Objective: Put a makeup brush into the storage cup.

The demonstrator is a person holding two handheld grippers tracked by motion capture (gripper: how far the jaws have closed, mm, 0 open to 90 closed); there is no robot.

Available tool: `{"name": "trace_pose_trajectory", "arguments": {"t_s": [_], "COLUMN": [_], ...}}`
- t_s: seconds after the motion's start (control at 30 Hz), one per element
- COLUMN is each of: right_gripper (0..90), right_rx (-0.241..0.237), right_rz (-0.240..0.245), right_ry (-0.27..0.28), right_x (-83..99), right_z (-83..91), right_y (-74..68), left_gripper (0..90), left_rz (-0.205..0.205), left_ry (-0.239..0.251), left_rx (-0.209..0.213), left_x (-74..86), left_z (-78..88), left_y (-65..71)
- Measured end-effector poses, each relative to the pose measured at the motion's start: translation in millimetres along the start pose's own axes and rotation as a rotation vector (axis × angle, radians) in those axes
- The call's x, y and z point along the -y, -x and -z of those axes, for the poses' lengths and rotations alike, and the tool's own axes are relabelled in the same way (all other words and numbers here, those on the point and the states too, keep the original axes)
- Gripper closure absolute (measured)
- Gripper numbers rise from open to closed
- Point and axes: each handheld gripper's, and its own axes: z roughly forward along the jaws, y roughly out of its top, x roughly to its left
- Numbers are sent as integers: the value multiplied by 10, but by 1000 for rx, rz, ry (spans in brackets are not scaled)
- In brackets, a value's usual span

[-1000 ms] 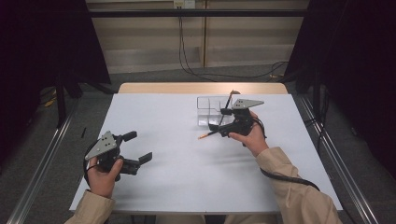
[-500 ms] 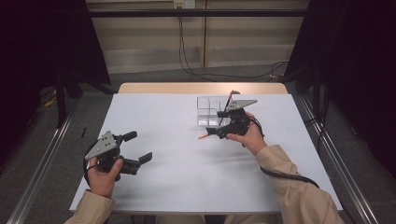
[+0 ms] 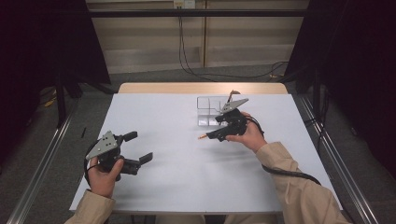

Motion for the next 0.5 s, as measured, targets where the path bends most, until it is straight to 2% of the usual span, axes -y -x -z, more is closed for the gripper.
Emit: {"name": "trace_pose_trajectory", "arguments": {"t_s": [0.23,0.5], "right_gripper": [184,262], "right_rx": [-5,-10], "right_rz": [12,12], "right_ry": [-59,-88], "right_x": [9,45], "right_z": [-34,-84], "right_y": [27,80], "left_gripper": [3,4], "left_rz": [5,2], "left_ry": [-2,-8], "left_rx": [2,4], "left_x": [8,11], "left_z": [-7,-13], "left_y": [-2,-2]}}
